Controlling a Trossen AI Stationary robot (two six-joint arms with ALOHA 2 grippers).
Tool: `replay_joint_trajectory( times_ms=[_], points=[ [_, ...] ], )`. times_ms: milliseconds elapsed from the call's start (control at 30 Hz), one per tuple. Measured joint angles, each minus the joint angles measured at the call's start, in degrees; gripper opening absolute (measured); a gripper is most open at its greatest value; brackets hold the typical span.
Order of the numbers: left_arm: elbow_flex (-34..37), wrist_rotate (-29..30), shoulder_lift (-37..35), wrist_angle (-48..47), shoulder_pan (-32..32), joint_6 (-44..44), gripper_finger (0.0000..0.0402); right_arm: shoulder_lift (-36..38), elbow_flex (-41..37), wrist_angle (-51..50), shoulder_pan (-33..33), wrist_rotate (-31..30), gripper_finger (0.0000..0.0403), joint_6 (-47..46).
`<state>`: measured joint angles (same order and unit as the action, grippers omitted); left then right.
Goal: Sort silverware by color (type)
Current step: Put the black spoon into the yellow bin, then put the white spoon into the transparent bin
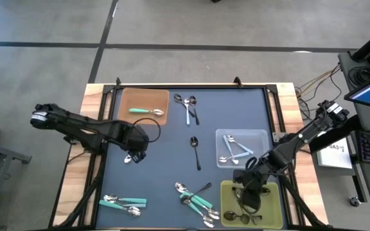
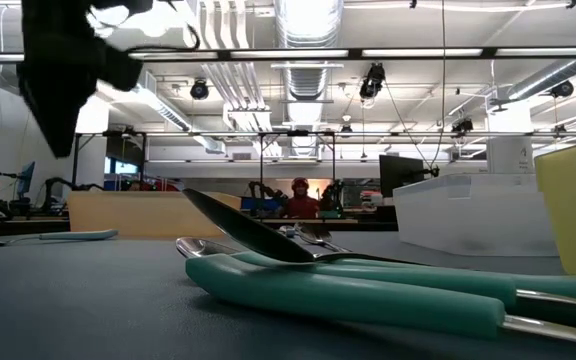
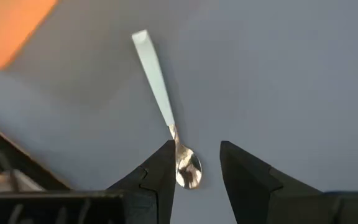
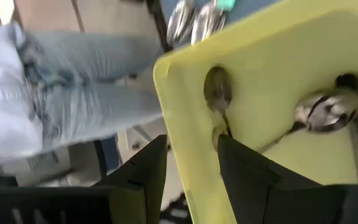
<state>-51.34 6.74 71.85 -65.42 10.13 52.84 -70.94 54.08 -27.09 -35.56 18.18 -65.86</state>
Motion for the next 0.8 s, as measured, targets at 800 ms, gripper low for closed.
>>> replay_joint_trajectory(
  times_ms=[800],
  points=[
    [17.0, 9.2, 3.6, 19.6, -0.1, 19.6, 0.0107, 0.7, 0.0, -3.0, 1.1, -1.2, 0.0183, 2.1]
  ],
)
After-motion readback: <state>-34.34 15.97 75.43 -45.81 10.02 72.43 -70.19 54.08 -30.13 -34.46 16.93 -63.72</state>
